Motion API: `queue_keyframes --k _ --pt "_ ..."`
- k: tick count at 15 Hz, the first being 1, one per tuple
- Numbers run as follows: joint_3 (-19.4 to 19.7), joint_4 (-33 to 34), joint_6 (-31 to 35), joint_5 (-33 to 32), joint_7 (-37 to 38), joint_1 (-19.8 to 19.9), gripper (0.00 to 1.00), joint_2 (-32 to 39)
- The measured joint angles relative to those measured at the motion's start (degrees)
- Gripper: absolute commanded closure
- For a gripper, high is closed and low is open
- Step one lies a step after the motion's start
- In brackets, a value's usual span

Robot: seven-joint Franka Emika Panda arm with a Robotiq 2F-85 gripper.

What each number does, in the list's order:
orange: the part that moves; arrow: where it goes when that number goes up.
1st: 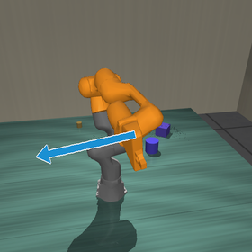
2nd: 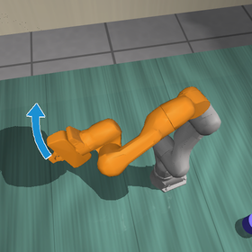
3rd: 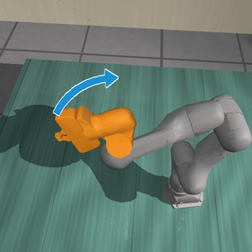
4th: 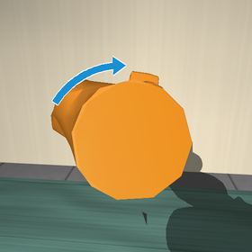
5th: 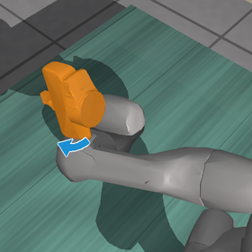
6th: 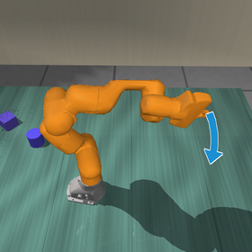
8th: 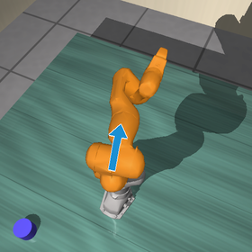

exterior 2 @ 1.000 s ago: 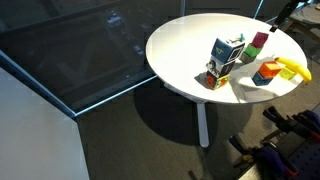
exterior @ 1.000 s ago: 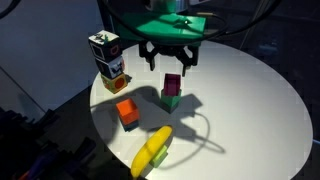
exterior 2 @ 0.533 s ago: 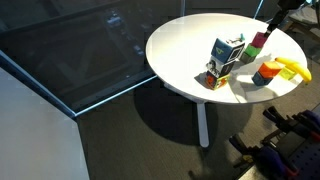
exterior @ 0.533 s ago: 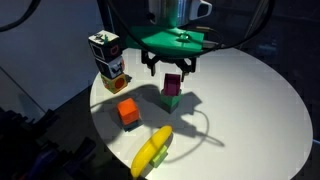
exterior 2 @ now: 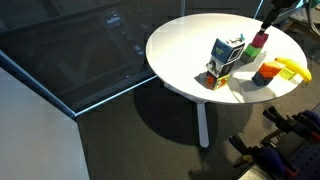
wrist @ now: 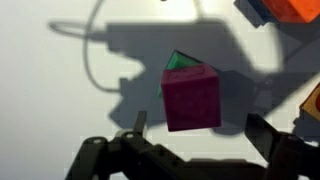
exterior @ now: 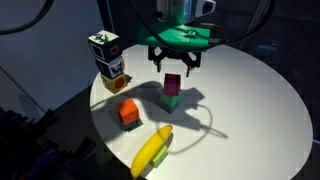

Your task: Pick up the pink block and put it on the block with the letter d on it

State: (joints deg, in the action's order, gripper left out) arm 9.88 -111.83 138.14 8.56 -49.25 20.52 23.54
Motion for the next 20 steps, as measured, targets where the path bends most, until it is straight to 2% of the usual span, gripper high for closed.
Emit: queue_keyframes --k 14,15,16,20 --pt "-1.3 3.3 0.0 0.0 0.1 1.4 0.00 4.2" --pt "-1.4 3.3 -0.1 0.0 0.1 1.5 0.25 4.3" --pt "-1.4 3.4 -0.1 0.0 0.1 1.5 0.27 4.5" --pt "-1.4 3.6 -0.4 0.0 0.1 1.6 0.61 4.9"
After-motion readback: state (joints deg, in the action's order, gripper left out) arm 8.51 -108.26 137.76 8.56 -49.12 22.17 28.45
